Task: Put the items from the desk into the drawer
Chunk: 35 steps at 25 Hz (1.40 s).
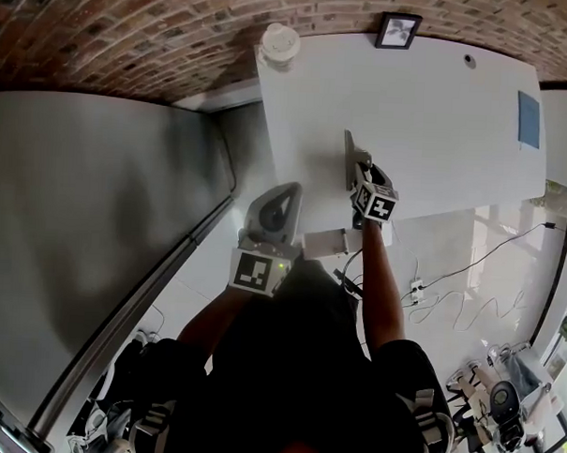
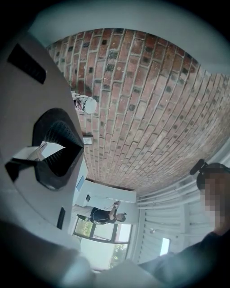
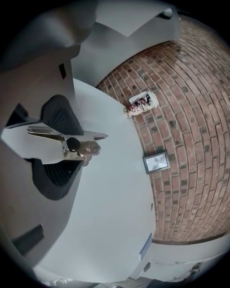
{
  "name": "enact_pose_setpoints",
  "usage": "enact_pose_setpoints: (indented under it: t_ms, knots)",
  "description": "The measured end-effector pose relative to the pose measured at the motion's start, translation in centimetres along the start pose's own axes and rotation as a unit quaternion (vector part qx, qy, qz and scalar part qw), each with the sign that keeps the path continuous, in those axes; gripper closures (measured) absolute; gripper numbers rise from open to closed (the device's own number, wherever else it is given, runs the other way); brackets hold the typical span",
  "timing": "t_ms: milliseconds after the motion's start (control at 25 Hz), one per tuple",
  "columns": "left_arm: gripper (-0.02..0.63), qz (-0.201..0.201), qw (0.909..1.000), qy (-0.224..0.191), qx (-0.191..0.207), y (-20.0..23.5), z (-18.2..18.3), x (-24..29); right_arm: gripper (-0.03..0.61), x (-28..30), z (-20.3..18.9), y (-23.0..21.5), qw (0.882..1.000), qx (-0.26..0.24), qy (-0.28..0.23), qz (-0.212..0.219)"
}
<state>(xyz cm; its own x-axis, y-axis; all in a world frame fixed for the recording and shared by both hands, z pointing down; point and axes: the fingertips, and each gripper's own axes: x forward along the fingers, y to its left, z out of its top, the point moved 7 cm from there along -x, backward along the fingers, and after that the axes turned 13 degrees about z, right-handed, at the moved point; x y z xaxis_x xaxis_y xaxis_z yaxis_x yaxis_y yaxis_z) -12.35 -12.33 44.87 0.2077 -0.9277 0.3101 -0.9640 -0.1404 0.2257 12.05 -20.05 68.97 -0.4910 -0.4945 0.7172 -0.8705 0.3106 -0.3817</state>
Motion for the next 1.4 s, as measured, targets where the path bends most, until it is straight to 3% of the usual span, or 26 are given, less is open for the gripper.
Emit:
enact_pose_setpoints:
  t_ms: [520, 1400]
  knots:
    - [0.614, 0.001, 1.0, -0.001, -0.002, 0.5, 0.0, 0.1, 0.5, 0.4, 0.7, 0.6, 1.0, -0.001, -0.004, 0.021]
    - [0.614, -0.019, 0.9995, -0.025, 0.002, -3.0, 0.2, -4.8, 0.54, -5.8, -2.7, 2.4, 0.999, -0.041, -0.015, 0.024]
